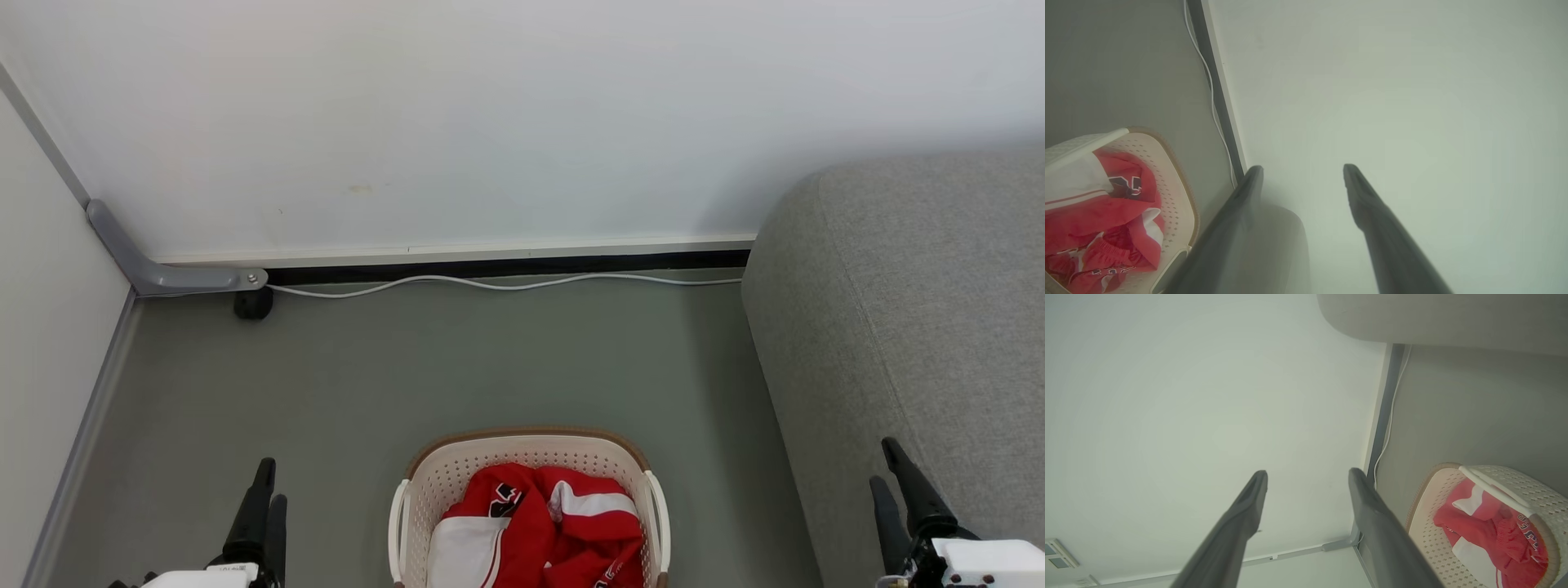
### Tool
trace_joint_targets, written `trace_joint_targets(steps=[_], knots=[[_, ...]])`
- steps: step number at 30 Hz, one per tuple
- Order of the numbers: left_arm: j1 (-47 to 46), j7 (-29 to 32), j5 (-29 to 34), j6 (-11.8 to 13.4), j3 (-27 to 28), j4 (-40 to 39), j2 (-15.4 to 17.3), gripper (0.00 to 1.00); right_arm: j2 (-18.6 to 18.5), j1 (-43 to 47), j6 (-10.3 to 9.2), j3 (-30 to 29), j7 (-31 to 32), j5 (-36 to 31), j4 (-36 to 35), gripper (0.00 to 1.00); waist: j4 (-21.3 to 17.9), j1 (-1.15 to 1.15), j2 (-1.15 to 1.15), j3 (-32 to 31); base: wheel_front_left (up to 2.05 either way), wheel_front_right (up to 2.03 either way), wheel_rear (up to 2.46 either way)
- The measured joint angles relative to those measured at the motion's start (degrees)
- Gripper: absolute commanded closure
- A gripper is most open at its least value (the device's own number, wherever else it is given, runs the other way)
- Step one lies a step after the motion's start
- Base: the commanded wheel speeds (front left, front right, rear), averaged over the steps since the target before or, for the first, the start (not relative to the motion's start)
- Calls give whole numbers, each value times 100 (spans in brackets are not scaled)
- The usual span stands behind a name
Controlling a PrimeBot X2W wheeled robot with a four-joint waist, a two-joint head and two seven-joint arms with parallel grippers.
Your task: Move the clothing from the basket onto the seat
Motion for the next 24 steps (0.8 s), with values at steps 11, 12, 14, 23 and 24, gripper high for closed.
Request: trace_joint_targets(steps=[11, 12, 14, 23, 24], knots=[[-151, -170, 388, 0, -88, 8, 10, 0, -243, -153, 0, 342, -255, -201, -44, 0, -6, 0, 0, 24, 0, 0, 0], [-155, -178, 434, 0, -97, 10, 11, 0, -271, -180, 0, 382, -298, -220, -44, 0, -7, 0, 0, 27, 0, 0, 0], [-170, -197, 603, 0, -114, 13, 13, 0, -339, -231, 0, 482, -350, -270, -45, 0, -9, 0, 0, 31, 0, 0, 0], [-236, -364, 1295, 0, -157, 15, 22, 0, -534, -431, 0, 735, -492, -689, -44, 0, -21, 0, 0, 49, 0, 0, 0], [-240, -374, 1394, -1, -160, 15, 24, 0, -550, -441, 0, 761, -509, -742, -43, 0, -22, 0, 0, 51, 0, 0, 0]])
